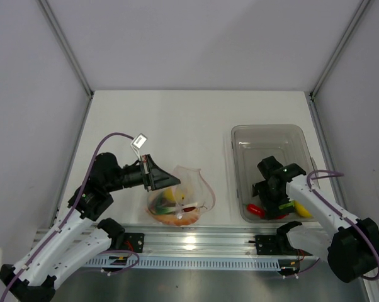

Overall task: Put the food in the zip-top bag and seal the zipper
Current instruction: Pick up the fake vegetable from the bin.

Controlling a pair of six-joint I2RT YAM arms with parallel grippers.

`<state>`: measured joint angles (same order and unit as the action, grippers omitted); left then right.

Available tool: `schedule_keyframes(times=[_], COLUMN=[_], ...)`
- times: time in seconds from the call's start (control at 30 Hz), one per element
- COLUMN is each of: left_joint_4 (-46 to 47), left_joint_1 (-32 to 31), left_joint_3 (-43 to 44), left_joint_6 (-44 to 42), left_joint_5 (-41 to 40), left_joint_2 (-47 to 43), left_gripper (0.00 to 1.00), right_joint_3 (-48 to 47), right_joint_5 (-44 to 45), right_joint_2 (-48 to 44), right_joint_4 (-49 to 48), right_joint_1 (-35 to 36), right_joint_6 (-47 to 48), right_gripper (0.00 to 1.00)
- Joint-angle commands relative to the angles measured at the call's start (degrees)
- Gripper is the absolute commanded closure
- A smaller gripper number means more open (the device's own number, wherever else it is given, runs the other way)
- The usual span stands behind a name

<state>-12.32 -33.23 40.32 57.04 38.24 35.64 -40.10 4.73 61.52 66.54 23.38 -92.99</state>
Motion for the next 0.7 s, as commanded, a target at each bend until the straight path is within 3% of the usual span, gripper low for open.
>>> schedule_keyframes(times=[0.0, 0.33, 0.67], left_joint_4=[2.8, 2.4, 2.2], left_joint_1=[0.5, 0.6, 0.6], left_joint_3=[-0.1, -0.2, -0.1], left_joint_6=[0.9, 0.8, 0.6], left_joint_5=[1.6, 1.6, 1.4], left_joint_2=[-0.2, 0.0, 0.7], left_gripper=[0.99, 1.0, 0.99], right_joint_3=[1.4, 6.7, 9.5], right_joint_5=[1.8, 2.3, 3.1], right_joint_2=[1.5, 1.5, 3.3], right_joint_4=[-1.4, -7.7, -12.7], right_joint_1=[0.7, 0.6, 0.6], right_joint_6=[-3.5, -6.9, -7.4], right_gripper=[0.07, 0.11, 0.28])
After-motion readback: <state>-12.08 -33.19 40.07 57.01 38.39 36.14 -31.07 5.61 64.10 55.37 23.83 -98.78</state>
